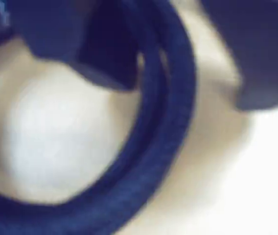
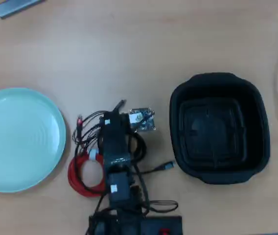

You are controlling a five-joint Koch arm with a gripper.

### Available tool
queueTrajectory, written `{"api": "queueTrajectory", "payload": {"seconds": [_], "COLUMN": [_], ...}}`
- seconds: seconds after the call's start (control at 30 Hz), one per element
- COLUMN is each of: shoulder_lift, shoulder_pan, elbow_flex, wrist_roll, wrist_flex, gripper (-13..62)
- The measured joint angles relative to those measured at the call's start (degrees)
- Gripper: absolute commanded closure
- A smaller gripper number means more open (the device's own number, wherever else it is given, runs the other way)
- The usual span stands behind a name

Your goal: Put a black charging cable in a black bowl and put a red charging cable in a green bowl

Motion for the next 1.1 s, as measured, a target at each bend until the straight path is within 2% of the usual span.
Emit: {"api": "queueTrajectory", "payload": {"seconds": [0.07,0.43,0.57,0.77,0.87,1.1], "shoulder_lift": [-0.18,-0.26,-1.05,-1.41,-1.49,-1.49], "shoulder_pan": [0.18,-2.29,-5.01,-6.94,-8.0,-8.61], "elbow_flex": [-0.09,-5.71,-14.41,-40.69,-50.98,-54.05], "wrist_roll": [-0.44,-0.35,-0.18,0.09,-0.09,-0.09], "wrist_flex": [-0.18,0.0,4.13,24.96,29.0,29.71], "gripper": [57.9,56.3,56.3,56.2,56.2,56.2]}}
